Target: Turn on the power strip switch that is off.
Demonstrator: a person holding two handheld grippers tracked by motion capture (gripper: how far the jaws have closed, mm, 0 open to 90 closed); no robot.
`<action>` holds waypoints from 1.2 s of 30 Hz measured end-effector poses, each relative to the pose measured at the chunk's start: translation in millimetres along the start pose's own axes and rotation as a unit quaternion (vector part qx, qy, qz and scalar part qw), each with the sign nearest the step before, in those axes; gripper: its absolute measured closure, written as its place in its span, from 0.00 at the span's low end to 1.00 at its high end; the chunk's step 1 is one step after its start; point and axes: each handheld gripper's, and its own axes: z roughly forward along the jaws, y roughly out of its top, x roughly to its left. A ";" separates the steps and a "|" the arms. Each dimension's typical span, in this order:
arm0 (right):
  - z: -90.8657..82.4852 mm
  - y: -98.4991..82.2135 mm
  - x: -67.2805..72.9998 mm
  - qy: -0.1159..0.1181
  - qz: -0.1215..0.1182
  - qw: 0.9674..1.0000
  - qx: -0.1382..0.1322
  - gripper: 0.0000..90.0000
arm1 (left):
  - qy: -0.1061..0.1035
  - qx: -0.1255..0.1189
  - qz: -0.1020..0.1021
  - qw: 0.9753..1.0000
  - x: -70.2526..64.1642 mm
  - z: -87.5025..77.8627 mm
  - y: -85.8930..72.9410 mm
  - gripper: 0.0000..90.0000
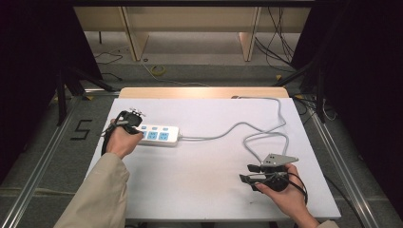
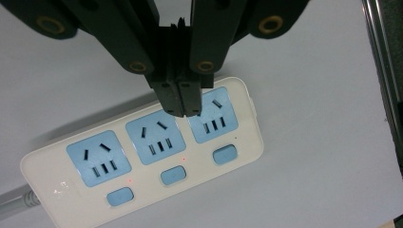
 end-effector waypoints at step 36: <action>0.1 -0.2 -0.3 -0.001 -0.002 1.000 0.001 0.53 | 0.020 0.001 0.015 1.000 21.8 14.7 14.0 1.00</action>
